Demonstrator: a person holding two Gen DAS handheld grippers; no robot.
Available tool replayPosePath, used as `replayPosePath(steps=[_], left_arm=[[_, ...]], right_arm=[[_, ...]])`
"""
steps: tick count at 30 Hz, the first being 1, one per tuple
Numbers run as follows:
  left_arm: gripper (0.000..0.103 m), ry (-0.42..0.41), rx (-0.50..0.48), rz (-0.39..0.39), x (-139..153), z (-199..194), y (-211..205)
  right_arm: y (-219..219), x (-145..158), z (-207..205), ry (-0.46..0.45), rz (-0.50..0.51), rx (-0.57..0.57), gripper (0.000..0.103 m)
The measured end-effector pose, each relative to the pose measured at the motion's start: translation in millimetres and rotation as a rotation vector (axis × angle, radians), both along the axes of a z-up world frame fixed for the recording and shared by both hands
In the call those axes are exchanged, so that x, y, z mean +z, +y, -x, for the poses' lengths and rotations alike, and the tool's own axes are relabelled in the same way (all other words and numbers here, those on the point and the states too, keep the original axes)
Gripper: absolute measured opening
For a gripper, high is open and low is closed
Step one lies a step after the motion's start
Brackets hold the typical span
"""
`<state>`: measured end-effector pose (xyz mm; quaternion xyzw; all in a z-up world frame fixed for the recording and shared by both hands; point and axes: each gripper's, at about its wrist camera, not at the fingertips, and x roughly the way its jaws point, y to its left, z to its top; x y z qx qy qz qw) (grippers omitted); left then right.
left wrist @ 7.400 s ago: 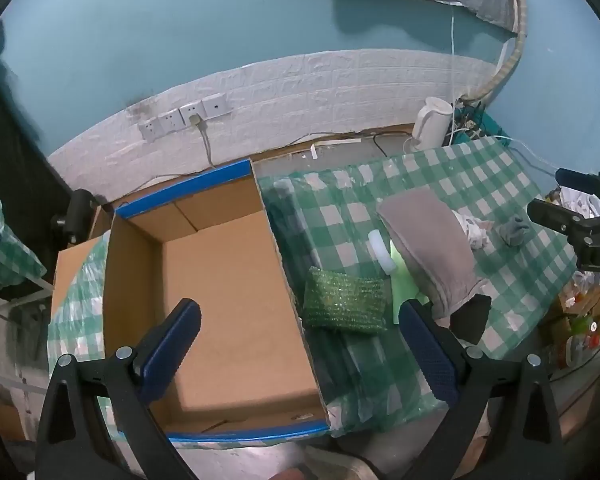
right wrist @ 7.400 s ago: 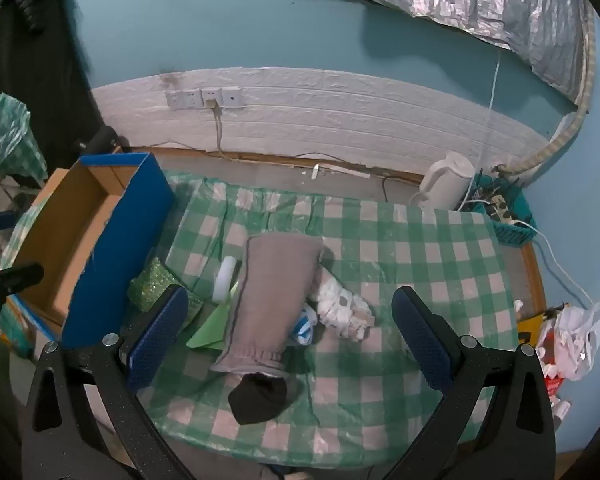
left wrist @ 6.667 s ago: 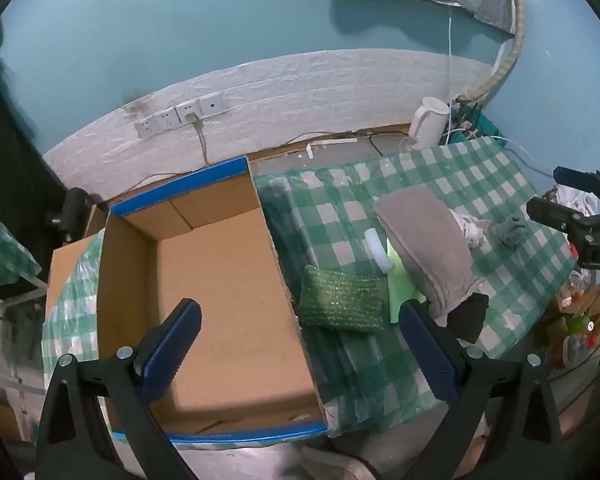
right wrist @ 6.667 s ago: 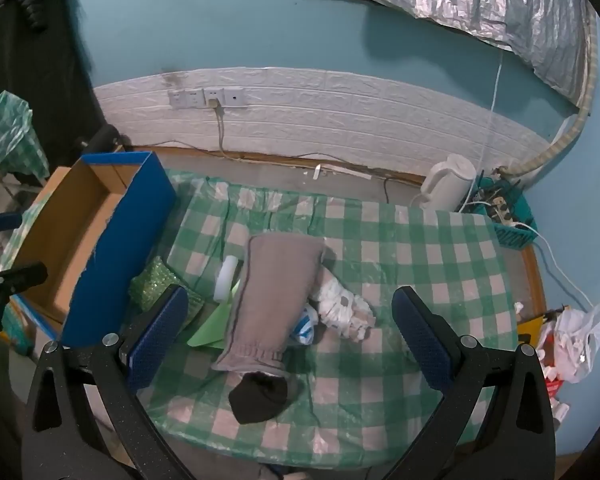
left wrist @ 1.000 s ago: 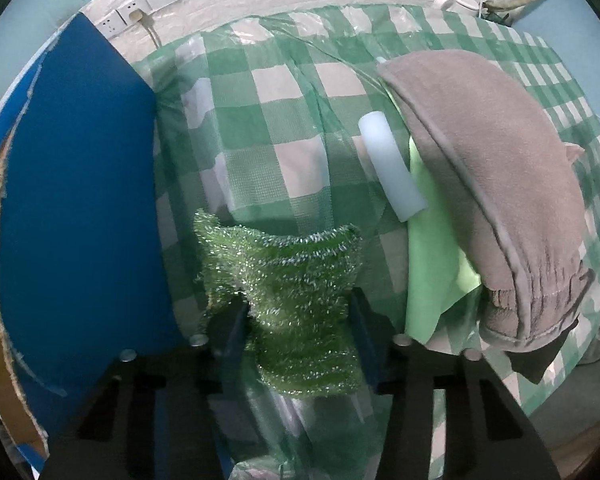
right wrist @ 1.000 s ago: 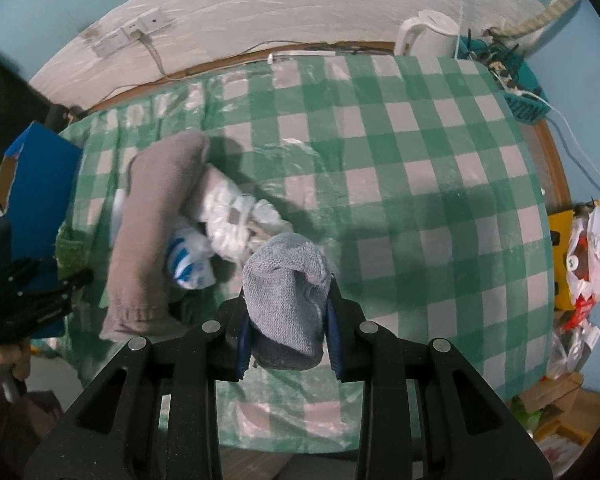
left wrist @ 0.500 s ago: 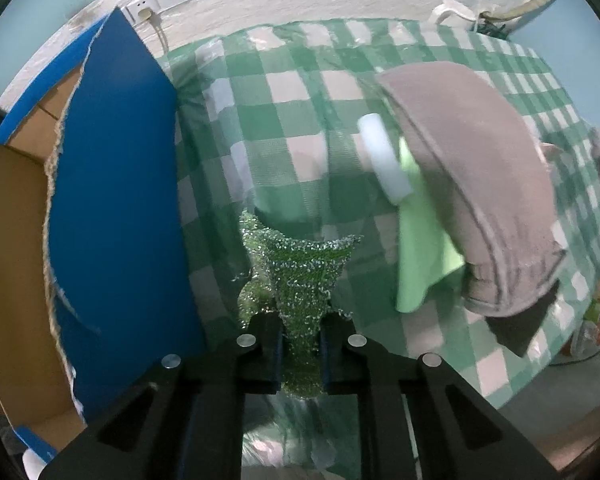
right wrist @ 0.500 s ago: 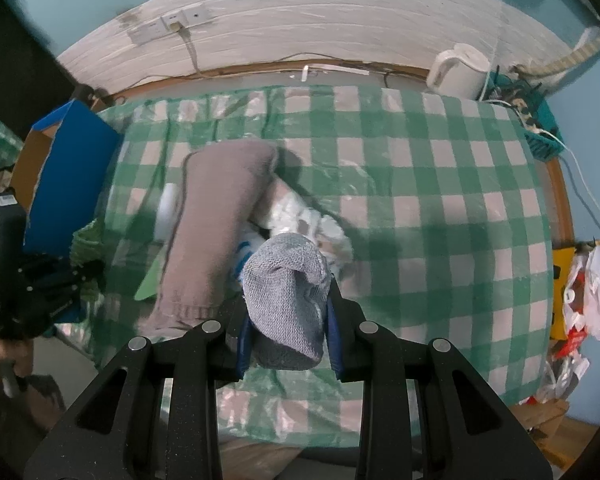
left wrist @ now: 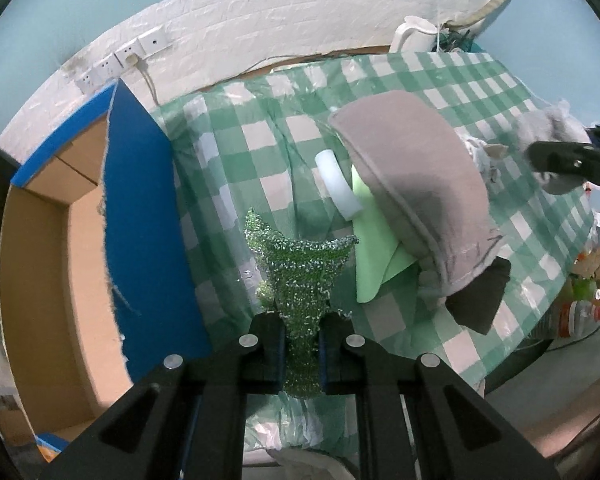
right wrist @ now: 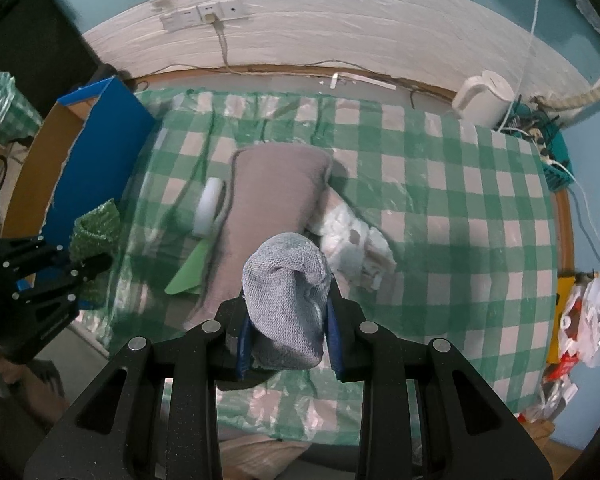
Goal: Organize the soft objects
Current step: 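Carry the blue sock and green scrubber into the cardboard box and release both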
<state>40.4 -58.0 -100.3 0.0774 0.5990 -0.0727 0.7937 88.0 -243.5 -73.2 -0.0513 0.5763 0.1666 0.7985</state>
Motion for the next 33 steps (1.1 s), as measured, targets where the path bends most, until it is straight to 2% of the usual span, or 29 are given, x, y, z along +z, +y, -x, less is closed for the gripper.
replayPosePath(steps=[5,14,33], left_arm=[[0.012,-0.021,-0.002,0.008,5,11,-26],[0.012,-0.094,-0.006,0.0,34,21,-20],[0.012,-0.184,0.129,0.009,65,38,69]], right_arm=[[17,8,2,-0.012,0.004,0.029,0.029],[54,19,6,-0.024,-0.001,0.092,0.029],[177,40,7,-0.048,-0.018,0.263,0.029]])
